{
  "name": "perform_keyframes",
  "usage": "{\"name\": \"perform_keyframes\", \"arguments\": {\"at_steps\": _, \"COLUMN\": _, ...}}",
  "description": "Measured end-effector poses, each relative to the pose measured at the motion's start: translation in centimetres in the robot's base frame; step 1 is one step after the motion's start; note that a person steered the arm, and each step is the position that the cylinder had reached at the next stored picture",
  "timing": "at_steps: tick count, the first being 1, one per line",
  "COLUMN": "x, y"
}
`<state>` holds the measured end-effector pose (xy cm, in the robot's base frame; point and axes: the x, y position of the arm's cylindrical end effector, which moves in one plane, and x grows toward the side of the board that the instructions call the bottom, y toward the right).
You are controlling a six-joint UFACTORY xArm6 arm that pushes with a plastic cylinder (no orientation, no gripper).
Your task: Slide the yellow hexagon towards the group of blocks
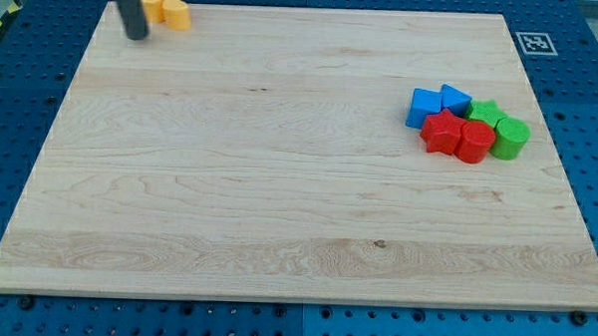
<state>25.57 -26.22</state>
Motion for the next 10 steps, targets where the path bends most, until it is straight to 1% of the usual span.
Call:
{"name": "perform_keyframes", "arguments": {"at_steps": 1, "x": -2.1, "y": -4.2}}
{"name": "perform_keyframes", "arguments": {"at_steps": 2, "x": -6.4, "y": -4.0}}
{"name": "perform_keyframes", "arguments": {"at_steps": 3, "x": -6.4, "y": -3.5}}
{"name": "perform_keyframes", "arguments": {"at_steps": 4, "x": -6.5, "y": -2.0}}
{"name": "perform_keyframes", "arguments": {"at_steps": 7, "x": -6.4, "y": 6.0}}
{"name": "perform_keyframes", "arguments": {"at_steps": 10, "x": -6.1, "y": 12.2}}
